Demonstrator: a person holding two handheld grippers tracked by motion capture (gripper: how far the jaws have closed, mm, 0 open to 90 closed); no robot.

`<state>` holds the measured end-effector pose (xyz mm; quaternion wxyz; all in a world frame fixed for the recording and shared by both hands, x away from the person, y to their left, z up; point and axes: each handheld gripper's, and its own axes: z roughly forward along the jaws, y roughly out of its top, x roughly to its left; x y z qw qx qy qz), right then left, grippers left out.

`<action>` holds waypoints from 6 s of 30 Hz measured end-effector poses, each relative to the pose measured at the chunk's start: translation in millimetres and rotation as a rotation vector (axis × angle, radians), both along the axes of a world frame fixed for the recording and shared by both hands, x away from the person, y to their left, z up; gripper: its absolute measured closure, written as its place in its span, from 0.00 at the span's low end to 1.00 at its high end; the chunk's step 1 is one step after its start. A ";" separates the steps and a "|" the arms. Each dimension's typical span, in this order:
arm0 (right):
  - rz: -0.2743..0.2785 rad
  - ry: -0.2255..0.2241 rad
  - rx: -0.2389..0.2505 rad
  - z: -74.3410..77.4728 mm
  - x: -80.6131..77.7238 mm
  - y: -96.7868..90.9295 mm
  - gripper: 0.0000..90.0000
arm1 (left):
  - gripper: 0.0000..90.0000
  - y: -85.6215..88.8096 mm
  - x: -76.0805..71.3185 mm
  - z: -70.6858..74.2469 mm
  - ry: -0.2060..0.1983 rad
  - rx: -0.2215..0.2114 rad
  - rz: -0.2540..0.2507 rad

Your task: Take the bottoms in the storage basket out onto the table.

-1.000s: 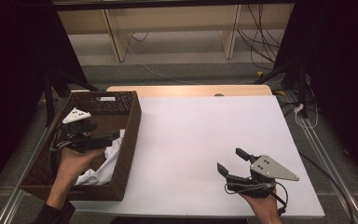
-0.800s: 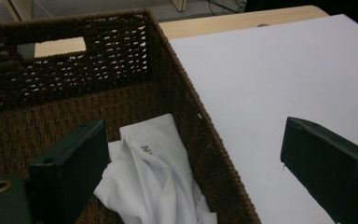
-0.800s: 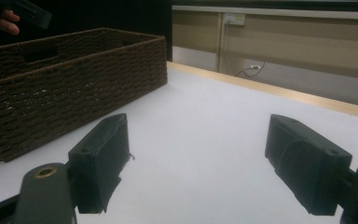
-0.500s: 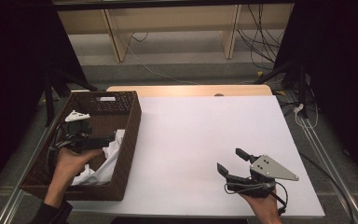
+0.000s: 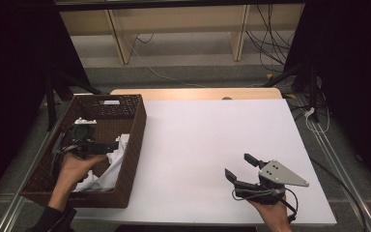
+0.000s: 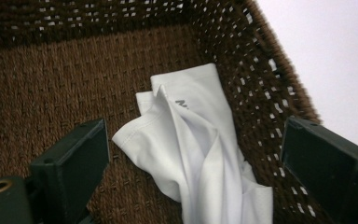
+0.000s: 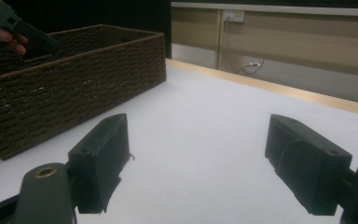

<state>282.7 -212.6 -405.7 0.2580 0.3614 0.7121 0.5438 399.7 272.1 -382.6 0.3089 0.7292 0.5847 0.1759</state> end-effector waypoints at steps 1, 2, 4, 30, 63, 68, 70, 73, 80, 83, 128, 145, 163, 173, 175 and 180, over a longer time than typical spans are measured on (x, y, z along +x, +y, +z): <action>0.000 0.000 0.000 0.0 0.0 0.0 0.25 | 0.08 0.0 0.0 0.0 0.000 0.000 0.000; 0.000 0.002 0.000 -0.1 0.1 0.0 0.25 | 0.08 0.0 1.8 -1.1 0.010 -0.001 0.003; -0.001 0.003 -0.001 -0.6 0.6 0.2 0.25 | 0.08 -0.3 5.5 -4.2 0.031 0.006 0.007; -0.001 0.008 -0.005 -1.0 1.1 -0.4 0.25 | 0.11 -9.5 31.8 -46.1 0.261 0.051 -0.020; -0.008 0.009 0.008 -0.9 1.7 -2.7 0.26 | 0.96 30.7 20.0 -45.5 0.341 0.122 -0.020; -0.006 0.012 0.007 -0.9 2.0 -2.5 0.26 | 0.96 57.0 12.9 -41.4 0.355 0.150 0.067; -0.005 0.008 0.007 -0.9 1.8 -2.0 0.26 | 0.95 61.8 11.6 -42.7 0.361 0.141 0.077; -0.005 0.010 0.005 -0.9 1.8 -2.0 0.26 | 0.92 63.6 10.9 -43.6 0.364 0.150 0.089; -0.003 0.009 0.005 -1.0 2.0 -1.9 0.26 | 0.60 67.4 12.4 -48.6 0.397 0.199 0.141; -0.002 0.006 0.007 -1.2 1.9 -1.6 0.26 | 0.45 70.6 13.3 -50.1 0.418 0.193 0.161; 0.002 0.005 -0.007 -2.7 2.6 0.3 0.28 | 0.80 74.6 24.8 -68.7 0.470 0.238 0.113; 0.001 0.002 -0.005 -2.2 2.2 -0.4 0.28 | 0.83 68.6 20.1 -30.8 0.257 0.000 0.048; 0.001 0.004 -0.005 -2.0 2.2 -0.7 0.28 | 0.83 61.4 14.6 -5.0 0.098 -0.162 0.017; 0.000 0.005 -0.005 -1.9 2.1 -1.0 0.28 | 0.83 54.3 10.9 7.4 0.019 -0.206 0.003; 0.000 0.004 -0.005 -1.9 2.1 -1.0 0.28 | 0.83 53.4 10.4 9.1 0.008 -0.212 0.005; 0.000 0.003 -0.002 -2.0 2.3 -0.8 0.28 | 0.83 50.6 8.6 14.4 -0.022 -0.227 0.002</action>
